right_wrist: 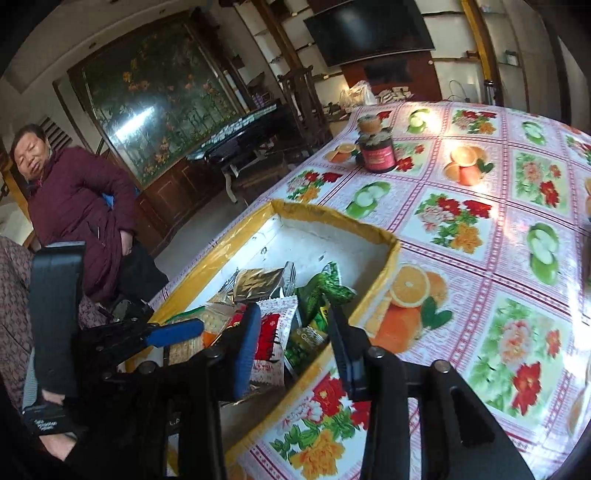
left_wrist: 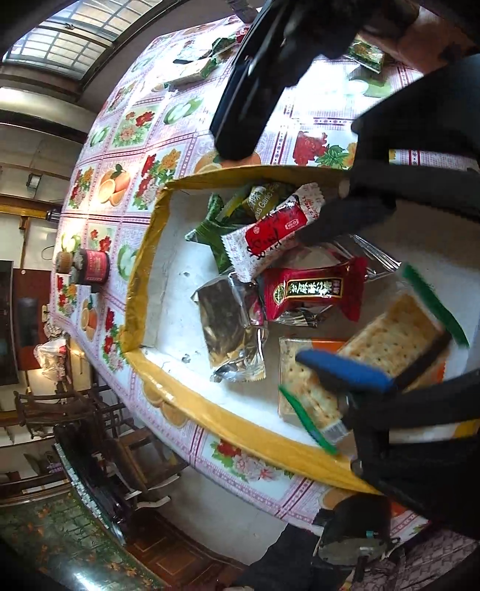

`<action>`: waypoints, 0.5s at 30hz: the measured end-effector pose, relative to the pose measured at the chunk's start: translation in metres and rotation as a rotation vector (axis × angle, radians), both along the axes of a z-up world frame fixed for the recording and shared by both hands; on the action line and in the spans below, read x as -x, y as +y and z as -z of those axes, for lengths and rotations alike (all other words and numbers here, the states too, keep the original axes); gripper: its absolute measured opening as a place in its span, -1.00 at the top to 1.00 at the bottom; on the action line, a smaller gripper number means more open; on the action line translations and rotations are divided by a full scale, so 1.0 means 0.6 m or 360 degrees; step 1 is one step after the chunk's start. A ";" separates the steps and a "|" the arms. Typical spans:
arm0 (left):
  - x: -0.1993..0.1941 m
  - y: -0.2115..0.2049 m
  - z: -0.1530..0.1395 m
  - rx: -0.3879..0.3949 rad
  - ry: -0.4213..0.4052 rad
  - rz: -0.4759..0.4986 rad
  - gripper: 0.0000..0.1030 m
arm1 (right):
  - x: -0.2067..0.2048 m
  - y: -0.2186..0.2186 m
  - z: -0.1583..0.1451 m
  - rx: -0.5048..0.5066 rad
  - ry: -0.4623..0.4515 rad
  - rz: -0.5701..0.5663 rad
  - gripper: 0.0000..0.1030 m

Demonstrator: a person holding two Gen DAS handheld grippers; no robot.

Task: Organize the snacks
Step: 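Open the left tool to drop the red candy in the tray while the right tool releases the packet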

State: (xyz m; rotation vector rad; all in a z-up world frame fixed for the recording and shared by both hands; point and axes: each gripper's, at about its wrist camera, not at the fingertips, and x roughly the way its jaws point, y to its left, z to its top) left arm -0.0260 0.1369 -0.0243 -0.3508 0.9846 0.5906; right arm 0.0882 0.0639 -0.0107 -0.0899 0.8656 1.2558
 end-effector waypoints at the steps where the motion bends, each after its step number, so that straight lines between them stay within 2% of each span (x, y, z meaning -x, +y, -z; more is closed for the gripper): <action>1: 0.002 -0.004 -0.004 -0.0015 -0.0006 -0.0001 -0.36 | -0.003 -0.010 -0.002 -0.0019 0.0014 0.0014 0.16; 6: 0.009 -0.022 -0.018 -0.0033 -0.0024 0.0002 -0.46 | -0.013 -0.061 -0.006 -0.0104 0.0109 0.0088 -0.08; 8: 0.012 -0.031 -0.025 -0.0040 -0.0031 0.0006 -0.48 | -0.015 -0.082 -0.007 -0.0162 0.0155 0.0115 -0.09; 10: 0.013 -0.041 -0.029 -0.0043 -0.0043 0.0016 -0.51 | -0.012 -0.098 -0.011 -0.0188 0.0153 0.0133 -0.24; 15: 0.014 -0.073 -0.039 -0.0068 -0.0058 0.0056 -0.54 | -0.002 -0.148 -0.012 -0.0247 0.0145 0.0187 -0.36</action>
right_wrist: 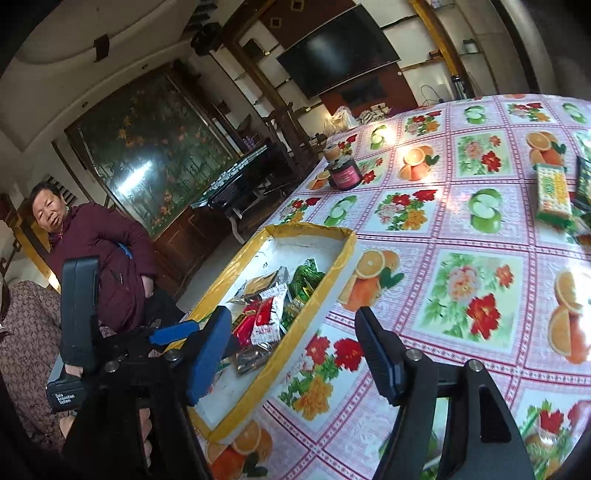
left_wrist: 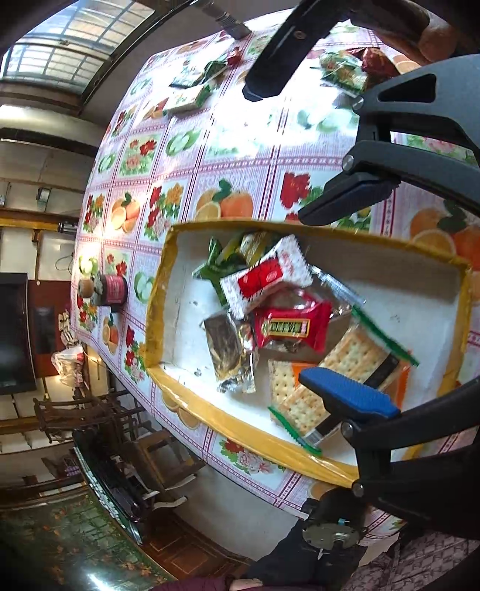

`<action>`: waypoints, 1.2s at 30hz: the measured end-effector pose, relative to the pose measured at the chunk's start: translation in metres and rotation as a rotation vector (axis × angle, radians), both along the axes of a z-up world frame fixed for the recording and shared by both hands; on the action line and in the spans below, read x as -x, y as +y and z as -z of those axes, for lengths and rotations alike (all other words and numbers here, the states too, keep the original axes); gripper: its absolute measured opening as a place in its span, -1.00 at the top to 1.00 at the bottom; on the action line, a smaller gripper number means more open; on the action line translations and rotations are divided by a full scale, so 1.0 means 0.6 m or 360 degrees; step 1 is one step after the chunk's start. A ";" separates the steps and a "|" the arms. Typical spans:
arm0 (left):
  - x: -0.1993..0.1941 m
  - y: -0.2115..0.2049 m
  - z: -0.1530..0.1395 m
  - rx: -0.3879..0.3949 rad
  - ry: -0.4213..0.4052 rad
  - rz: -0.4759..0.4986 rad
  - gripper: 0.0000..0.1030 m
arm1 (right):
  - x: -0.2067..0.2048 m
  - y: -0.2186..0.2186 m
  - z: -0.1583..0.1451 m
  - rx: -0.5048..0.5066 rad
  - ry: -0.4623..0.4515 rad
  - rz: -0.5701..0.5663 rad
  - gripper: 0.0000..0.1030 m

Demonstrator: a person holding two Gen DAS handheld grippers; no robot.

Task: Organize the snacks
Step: 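Open the left tool to drop the red candy in the tray while the right tool releases the packet, then move both tools back from the tray to the remaining snacks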

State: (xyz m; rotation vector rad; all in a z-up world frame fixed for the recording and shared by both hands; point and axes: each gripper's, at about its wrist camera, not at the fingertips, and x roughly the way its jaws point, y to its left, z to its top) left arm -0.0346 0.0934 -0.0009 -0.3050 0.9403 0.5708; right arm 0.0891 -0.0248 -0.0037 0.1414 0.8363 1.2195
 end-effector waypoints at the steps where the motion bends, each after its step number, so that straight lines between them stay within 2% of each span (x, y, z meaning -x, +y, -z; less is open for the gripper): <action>1: 0.000 -0.008 -0.001 -0.0004 -0.0003 0.0009 -0.54 | 0.001 -0.009 0.001 -0.0005 0.0000 0.0017 -0.37; 9: -0.004 -0.058 -0.004 -0.0022 0.0013 0.0081 -0.56 | 0.015 -0.094 -0.004 -0.0108 0.0008 0.0119 -0.38; 13: -0.006 -0.084 -0.008 0.0064 -0.0033 0.0117 -0.56 | 0.023 -0.153 -0.026 -0.0341 -0.0033 0.0200 -0.47; 16: -0.011 -0.119 -0.010 0.0108 -0.0061 0.0201 -0.56 | 0.042 -0.215 -0.051 -0.0646 -0.0159 0.0295 -0.51; 17: -0.014 -0.133 -0.010 0.0097 -0.0053 0.0232 -0.56 | 0.058 -0.252 -0.063 -0.0830 -0.0247 0.0358 -0.54; 20: -0.019 -0.166 -0.008 0.0083 -0.0043 0.0308 -0.56 | 0.108 -0.341 -0.089 -0.1215 -0.0558 0.0530 -0.72; 21: -0.021 -0.173 -0.006 0.0085 -0.0042 0.0318 -0.56 | 0.129 -0.368 -0.097 -0.1307 -0.0694 0.0625 -0.87; 22: -0.023 -0.180 -0.004 0.0090 -0.0037 0.0334 -0.56 | 0.141 -0.382 -0.103 -0.1341 -0.0777 0.0701 -0.90; 23: -0.026 -0.188 0.000 0.0095 -0.0024 0.0356 -0.56 | 0.148 -0.396 -0.111 -0.1336 -0.0834 0.0764 -0.90; 25: -0.032 -0.202 0.005 0.0097 0.0000 0.0385 -0.56 | 0.141 -0.403 -0.122 -0.1261 -0.0811 0.0784 -0.90; 26: -0.034 -0.209 0.007 0.0095 0.0006 0.0404 -0.56 | 0.130 -0.397 -0.130 -0.1121 -0.0773 0.0803 -0.90; 28: -0.038 -0.218 0.010 0.0083 0.0015 0.0423 -0.56 | 0.101 -0.378 -0.133 -0.0839 -0.0637 0.0767 -0.90; 30: -0.039 -0.223 0.014 0.0080 0.0022 0.0447 -0.56 | 0.068 -0.364 -0.117 -0.0664 -0.0423 0.0668 -0.90; 32: -0.041 -0.224 0.021 0.0081 0.0037 0.0456 -0.56 | 0.052 -0.360 -0.087 -0.0530 -0.0287 0.0660 -0.90; 36: -0.046 -0.220 0.037 0.0113 0.0073 0.0463 -0.56 | 0.050 -0.359 -0.050 -0.0276 -0.0231 0.0694 -0.90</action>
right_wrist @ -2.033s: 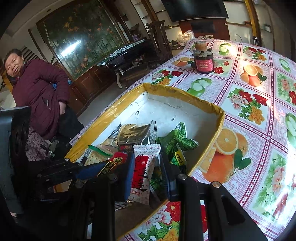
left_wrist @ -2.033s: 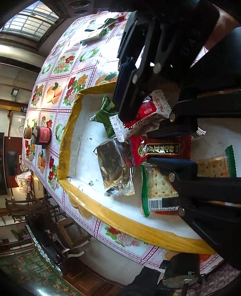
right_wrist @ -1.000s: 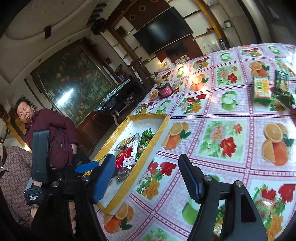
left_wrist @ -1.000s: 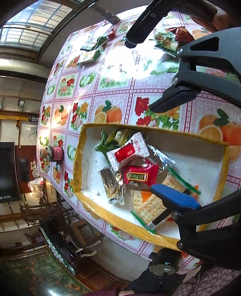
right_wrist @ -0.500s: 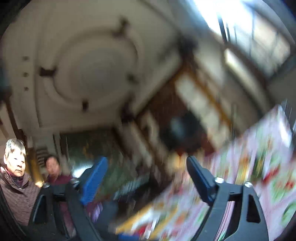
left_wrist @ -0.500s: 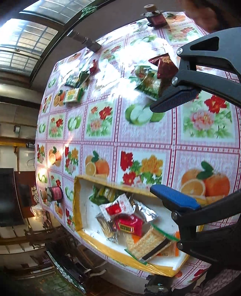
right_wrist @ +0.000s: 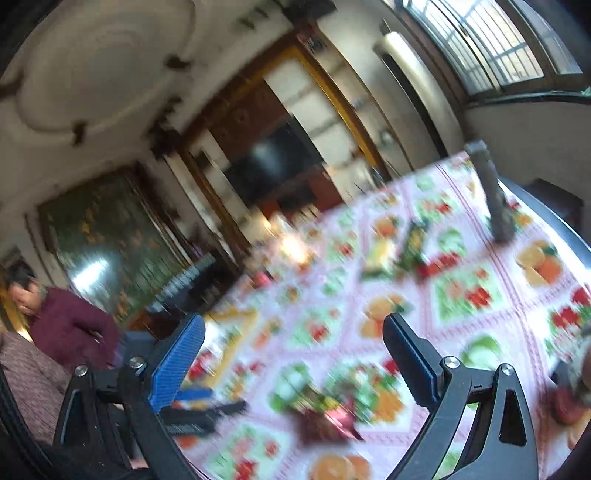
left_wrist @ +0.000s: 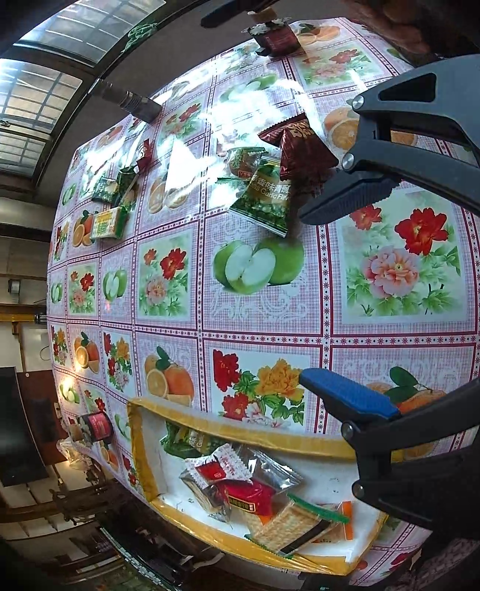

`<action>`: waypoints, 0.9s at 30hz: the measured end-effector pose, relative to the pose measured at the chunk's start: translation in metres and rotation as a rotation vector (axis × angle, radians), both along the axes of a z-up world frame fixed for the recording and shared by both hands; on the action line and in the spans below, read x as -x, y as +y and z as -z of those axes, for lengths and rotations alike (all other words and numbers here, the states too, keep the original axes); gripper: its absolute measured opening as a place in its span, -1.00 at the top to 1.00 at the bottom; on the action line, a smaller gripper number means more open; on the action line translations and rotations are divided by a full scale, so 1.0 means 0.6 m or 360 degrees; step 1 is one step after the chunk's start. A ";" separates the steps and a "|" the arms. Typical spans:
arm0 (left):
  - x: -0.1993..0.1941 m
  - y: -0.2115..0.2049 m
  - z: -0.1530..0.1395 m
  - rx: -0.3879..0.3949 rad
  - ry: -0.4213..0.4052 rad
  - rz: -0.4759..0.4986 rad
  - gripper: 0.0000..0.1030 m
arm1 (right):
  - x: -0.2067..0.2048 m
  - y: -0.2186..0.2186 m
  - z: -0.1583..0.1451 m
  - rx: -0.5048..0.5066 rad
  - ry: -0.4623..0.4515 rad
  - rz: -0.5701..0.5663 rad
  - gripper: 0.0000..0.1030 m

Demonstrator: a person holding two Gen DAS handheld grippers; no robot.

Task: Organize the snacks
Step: 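Move both tools back from the tray to the remaining snacks, then grasp the green pea bag with the left tool while the right tool grasps the maroon wrapped bag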

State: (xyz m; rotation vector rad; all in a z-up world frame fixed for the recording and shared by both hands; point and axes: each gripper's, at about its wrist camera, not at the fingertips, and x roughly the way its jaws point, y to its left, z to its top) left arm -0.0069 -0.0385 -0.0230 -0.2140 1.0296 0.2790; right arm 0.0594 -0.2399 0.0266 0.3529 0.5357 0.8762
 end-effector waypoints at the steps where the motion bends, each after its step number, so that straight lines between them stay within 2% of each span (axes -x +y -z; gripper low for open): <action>1: 0.000 0.001 0.003 0.0002 0.0007 -0.0001 -0.56 | -0.003 0.006 0.007 0.0070 0.0038 -0.0012 -0.90; 10: -0.006 0.015 0.016 0.0035 0.0040 0.0002 -0.56 | 0.019 0.091 0.085 0.0761 0.0137 -0.0191 -0.90; 15: -0.008 0.021 0.022 0.0059 0.0051 0.0014 -0.56 | 0.018 0.120 0.115 0.0907 0.0137 -0.0238 -0.89; 23: -0.017 0.023 0.023 0.0092 0.0050 0.0031 -0.56 | 0.001 0.144 0.131 0.0999 0.0170 -0.0282 -0.87; 26: -0.020 0.029 0.025 0.0106 0.0057 0.0017 -0.56 | -0.005 0.154 0.140 0.1048 0.0175 -0.0280 -0.73; 27: -0.022 0.031 0.026 0.0110 0.0062 0.0016 -0.56 | -0.006 0.156 0.143 0.1068 0.0176 -0.0278 -0.59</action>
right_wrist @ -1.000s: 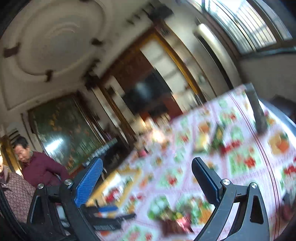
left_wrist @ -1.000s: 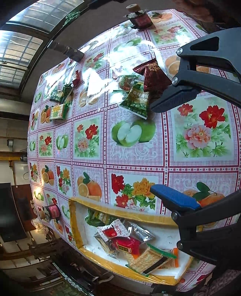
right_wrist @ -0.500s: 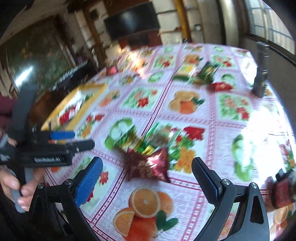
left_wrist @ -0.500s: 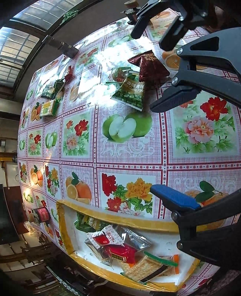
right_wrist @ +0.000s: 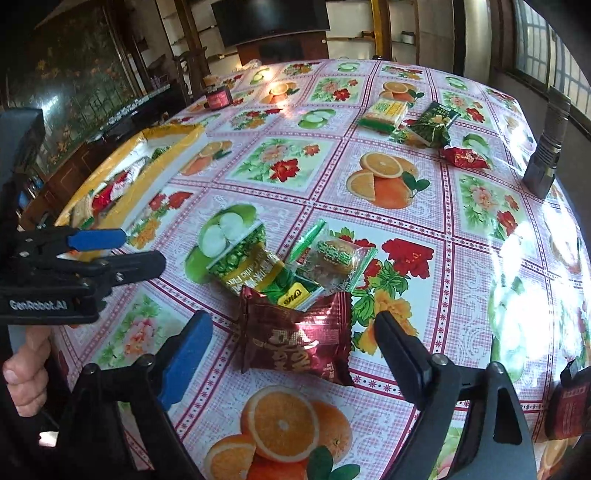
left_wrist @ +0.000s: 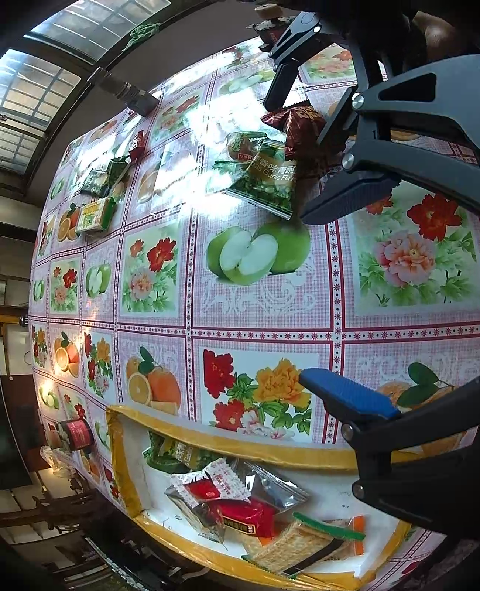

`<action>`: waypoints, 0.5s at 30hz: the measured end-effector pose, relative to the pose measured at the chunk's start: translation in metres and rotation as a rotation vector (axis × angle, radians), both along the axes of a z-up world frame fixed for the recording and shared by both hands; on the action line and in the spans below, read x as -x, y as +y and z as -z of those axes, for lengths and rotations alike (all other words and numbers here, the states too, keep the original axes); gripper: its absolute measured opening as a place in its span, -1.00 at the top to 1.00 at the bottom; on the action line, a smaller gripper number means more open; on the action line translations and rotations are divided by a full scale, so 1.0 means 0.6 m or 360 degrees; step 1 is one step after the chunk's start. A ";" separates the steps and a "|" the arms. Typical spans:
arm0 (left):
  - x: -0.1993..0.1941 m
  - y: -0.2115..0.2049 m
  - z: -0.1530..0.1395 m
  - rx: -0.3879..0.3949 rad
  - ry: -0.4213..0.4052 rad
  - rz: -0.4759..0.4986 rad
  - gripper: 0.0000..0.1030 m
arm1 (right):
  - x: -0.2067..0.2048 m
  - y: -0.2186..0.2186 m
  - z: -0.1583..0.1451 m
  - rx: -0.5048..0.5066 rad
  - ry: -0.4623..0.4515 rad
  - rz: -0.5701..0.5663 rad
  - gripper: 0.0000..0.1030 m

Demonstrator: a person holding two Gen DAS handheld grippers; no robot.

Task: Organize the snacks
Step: 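Grasp the green pea bag with the left tool while the right tool grasps the maroon wrapped bag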

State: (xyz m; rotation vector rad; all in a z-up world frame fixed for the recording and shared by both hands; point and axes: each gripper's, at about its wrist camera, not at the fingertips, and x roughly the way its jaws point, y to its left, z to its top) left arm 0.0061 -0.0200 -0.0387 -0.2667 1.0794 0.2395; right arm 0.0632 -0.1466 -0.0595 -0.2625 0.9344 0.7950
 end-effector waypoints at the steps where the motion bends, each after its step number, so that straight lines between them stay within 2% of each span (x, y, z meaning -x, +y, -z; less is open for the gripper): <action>1: -0.002 0.001 0.001 0.0003 0.0008 0.0000 -0.56 | -0.001 0.001 0.004 0.0020 0.0003 0.0001 -0.34; 3: -0.008 -0.003 0.002 0.0014 0.0014 0.0015 -0.56 | -0.003 -0.001 0.010 0.0046 0.0008 0.0006 -0.06; 11: -0.058 -0.065 0.011 0.0002 0.0027 0.0182 -0.68 | -0.015 -0.078 -0.014 -0.0109 0.0018 0.0133 -0.01; 15: -0.091 -0.100 0.031 0.0003 0.0084 0.0271 -0.70 | -0.020 -0.121 -0.025 -0.0202 0.0026 0.0214 -0.02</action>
